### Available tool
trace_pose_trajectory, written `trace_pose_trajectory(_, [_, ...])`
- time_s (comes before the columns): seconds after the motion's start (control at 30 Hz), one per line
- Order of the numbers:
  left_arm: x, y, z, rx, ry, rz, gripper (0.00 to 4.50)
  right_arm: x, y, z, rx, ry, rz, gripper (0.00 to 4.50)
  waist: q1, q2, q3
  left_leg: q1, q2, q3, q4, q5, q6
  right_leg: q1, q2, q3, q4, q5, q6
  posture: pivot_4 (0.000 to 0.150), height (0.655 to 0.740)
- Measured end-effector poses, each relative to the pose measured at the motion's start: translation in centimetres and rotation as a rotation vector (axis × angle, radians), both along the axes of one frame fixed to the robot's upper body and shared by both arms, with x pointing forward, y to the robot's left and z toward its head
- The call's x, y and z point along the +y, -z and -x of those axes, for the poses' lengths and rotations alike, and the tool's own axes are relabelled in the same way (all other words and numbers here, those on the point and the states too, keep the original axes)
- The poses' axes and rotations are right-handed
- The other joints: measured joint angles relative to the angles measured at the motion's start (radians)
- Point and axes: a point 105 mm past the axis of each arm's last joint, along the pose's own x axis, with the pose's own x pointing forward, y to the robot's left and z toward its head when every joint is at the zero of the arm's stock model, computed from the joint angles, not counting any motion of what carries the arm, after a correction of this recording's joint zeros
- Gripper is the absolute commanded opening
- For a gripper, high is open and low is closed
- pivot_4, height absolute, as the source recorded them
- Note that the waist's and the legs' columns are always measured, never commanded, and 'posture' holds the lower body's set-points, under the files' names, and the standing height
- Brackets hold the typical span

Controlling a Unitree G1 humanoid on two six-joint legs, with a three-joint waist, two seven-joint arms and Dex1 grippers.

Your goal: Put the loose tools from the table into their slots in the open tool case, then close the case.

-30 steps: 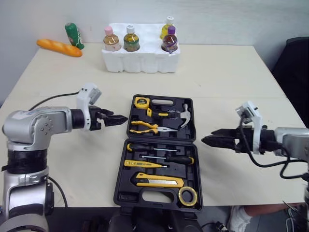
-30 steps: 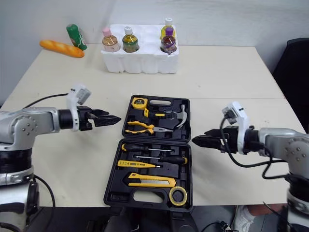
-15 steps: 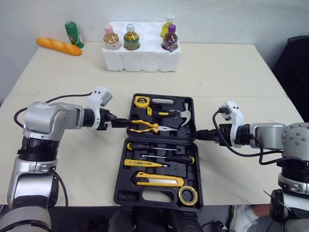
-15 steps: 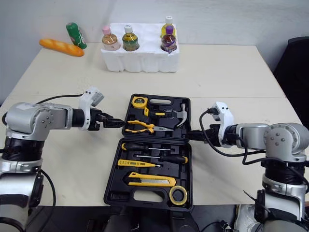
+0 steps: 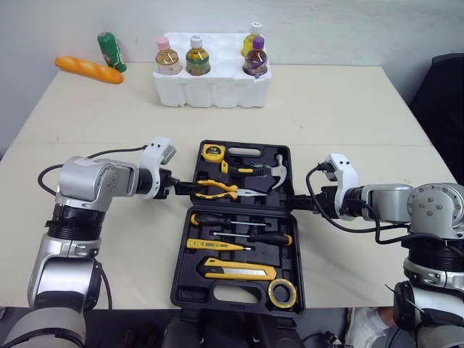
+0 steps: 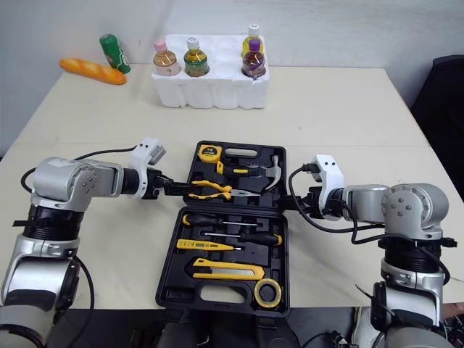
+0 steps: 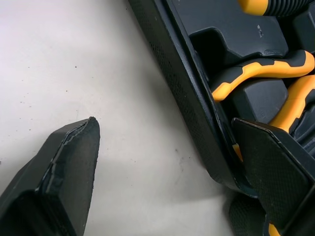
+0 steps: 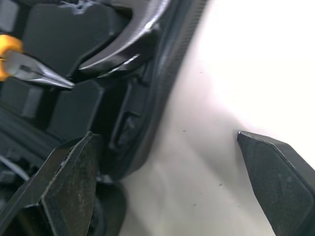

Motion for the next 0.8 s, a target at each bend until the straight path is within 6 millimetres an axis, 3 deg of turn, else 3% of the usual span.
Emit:
trace_pose_trajectory(0.33, [-0.2,0.2,-0.2,-0.013,-0.007,-0.024,4.5,0.4,0.3,-0.6,-0.023,0.042,0.026,4.49,-0.002,0.0,0.0,0.001,0.0,0.0,0.002,0.0,0.0,0.001,0.0,0.0,0.003,0.0,0.0,0.15,0.74])
trace_pose_trajectory(0.37, [-0.3,0.2,-0.2,-0.014,-0.005,-0.025,4.5,0.5,0.3,-0.8,-0.026,0.05,0.03,4.25,-0.002,0.0,0.0,0.001,0.0,0.0,0.002,0.0,0.0,0.001,0.0,0.0,0.003,0.0,0.0,0.15,0.74])
trace_pose_trajectory(0.43, [-0.6,0.3,-0.4,-0.019,-0.008,-0.018,3.96,0.4,0.3,-0.9,-0.027,0.065,0.04,3.74,-0.001,0.0,-0.001,0.001,0.0,0.0,0.003,0.0,0.0,0.001,0.0,0.0,0.003,0.0,0.0,0.15,0.74])
trace_pose_trajectory(0.5, [-1.0,0.4,-0.5,-0.022,-0.013,-0.015,3.26,0.9,0.4,-0.9,-0.027,0.051,0.024,2.81,0.0,-0.001,-0.001,0.001,0.0,0.0,0.003,0.0,0.0,0.001,0.0,0.0,0.003,0.0,0.0,0.15,0.74])
trace_pose_trajectory(0.67, [-2.1,0.2,-0.2,-0.034,0.023,-0.008,0.9,2.2,0.1,-1.0,-0.059,0.036,-0.016,0.32,-0.002,-0.002,-0.002,0.002,0.0,0.0,0.003,0.001,0.001,0.002,0.0,0.0,0.004,0.0,0.0,0.15,0.74])
trace_pose_trajectory(0.7, [-2.1,0.2,-0.2,-0.034,0.021,-0.007,0.56,2.1,0.0,-1.0,-0.06,0.04,-0.021,0.01,-0.002,-0.002,-0.002,0.003,0.0,0.0,0.003,0.001,0.001,0.003,0.0,0.0,0.004,0.0,0.0,0.15,0.74])
trace_pose_trajectory(0.73, [-2.1,0.2,-0.3,-0.038,0.015,-0.003,0.35,2.2,0.0,-1.1,-0.06,0.048,-0.03,0.0,-0.002,-0.002,-0.003,0.004,0.0,0.0,0.003,0.001,0.0,0.003,0.0,0.0,0.004,0.0,0.0,0.15,0.74])
trace_pose_trajectory(0.8, [-2.1,0.2,-0.3,-0.039,0.005,-0.002,0.29,2.3,0.0,-1.1,-0.06,0.058,-0.037,0.0,-0.003,-0.002,-0.003,0.004,0.0,0.0,0.002,0.001,0.0,0.003,0.0,0.0,0.004,0.0,0.0,0.15,0.74])
